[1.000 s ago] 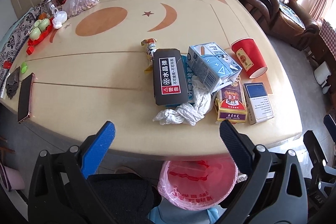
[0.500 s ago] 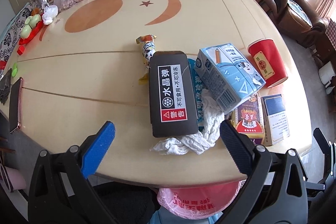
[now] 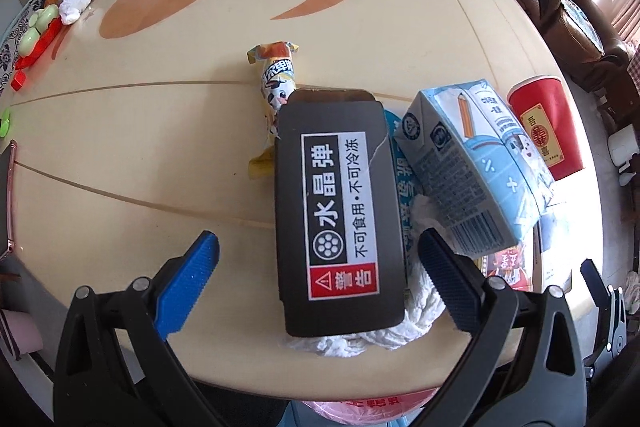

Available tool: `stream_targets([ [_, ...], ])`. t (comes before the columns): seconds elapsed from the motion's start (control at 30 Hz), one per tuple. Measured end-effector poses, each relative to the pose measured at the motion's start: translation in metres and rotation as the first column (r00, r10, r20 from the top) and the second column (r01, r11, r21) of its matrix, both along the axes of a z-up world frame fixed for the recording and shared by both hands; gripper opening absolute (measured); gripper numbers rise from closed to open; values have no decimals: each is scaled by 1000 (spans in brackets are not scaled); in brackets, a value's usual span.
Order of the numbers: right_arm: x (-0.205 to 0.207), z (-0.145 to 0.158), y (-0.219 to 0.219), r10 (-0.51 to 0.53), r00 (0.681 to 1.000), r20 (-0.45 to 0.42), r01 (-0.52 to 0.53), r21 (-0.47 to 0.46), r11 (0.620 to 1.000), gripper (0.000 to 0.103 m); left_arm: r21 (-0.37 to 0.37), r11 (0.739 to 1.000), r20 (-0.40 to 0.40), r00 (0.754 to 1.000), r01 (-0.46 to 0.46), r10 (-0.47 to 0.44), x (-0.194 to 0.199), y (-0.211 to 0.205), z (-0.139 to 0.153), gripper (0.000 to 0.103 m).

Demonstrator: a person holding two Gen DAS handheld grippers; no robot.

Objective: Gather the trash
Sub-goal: 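Move the left tool to the black box while the right tool approaches the white cigarette pack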

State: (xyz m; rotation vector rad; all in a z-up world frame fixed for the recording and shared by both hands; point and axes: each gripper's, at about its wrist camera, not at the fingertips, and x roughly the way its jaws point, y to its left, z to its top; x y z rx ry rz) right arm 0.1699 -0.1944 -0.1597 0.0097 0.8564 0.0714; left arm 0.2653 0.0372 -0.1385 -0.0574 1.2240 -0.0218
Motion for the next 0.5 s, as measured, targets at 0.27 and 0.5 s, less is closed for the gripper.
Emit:
stream_targets([
  [0.27, 6, -15, -8, -32, 999, -1, 32, -4, 999, 97, -80, 997, -16, 1000, -21, 20, 14, 8, -9, 98],
  [0.5, 6, -16, -7, -47, 999, 26, 47, -16, 999, 92, -145, 989, -27, 999, -39, 35, 20, 15, -9, 88],
])
